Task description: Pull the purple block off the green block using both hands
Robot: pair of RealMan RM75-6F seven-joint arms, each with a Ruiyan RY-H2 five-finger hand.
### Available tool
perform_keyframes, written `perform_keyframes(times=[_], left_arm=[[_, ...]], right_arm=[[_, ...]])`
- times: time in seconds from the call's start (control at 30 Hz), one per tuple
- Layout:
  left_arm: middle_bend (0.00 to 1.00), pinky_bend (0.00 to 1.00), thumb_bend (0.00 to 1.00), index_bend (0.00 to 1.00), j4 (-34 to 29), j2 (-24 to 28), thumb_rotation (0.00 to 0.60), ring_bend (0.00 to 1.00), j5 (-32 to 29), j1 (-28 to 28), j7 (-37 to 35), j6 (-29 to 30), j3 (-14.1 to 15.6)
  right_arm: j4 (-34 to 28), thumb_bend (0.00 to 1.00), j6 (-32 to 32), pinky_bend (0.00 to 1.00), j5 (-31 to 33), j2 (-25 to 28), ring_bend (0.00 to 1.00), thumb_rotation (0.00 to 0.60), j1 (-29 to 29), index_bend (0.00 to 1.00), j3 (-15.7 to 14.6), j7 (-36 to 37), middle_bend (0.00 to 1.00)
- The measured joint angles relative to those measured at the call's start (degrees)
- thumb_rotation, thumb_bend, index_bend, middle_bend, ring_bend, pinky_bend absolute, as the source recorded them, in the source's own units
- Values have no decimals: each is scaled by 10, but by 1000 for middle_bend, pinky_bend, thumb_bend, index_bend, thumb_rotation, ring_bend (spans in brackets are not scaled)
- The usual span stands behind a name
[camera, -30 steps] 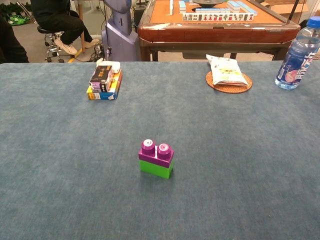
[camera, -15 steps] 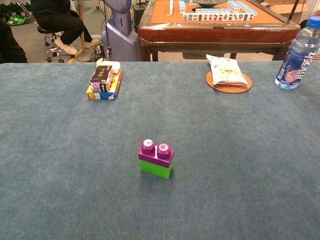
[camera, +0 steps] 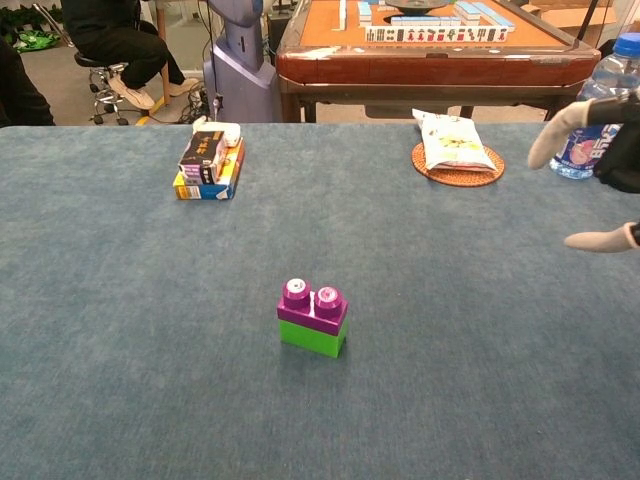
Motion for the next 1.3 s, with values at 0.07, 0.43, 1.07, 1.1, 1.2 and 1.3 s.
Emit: perform_keyframes(times=[0.07,0.43,1.07,1.1,1.2,1.3], left_arm=[[365,593,253,320,3,-2,600,288,0,0,-2,-2,0],[363,593,253,321,11,-6,600,287,2,-2,-4,-8,4],[363,592,253,321,31,-12,600,287,0,4,-26,-8,8],[363,592,253,321,32,-12,600,287,0,4,-27,-9,8],[363,593,253,321,35,-14,600,287,1,4,-29,-9,9],[363,593,253,321,38,-15,600,287,2,5,-30,-9,9]], right_arm=[[-1,0,-10,1000,-1,-13,1000,600,9,357,0,-6,1000],[12,0,-66,1000,12,-99,1000,600,60,324,7,-47,1000],[28,0,-108,1000,65,-216,1000,600,115,324,18,-134,1000],[32,0,-108,1000,65,-220,1000,600,117,321,18,-138,1000],[47,0,-108,1000,65,-233,1000,600,121,292,18,-147,1000],[64,0,-106,1000,65,-247,1000,600,126,248,18,-155,1000]])
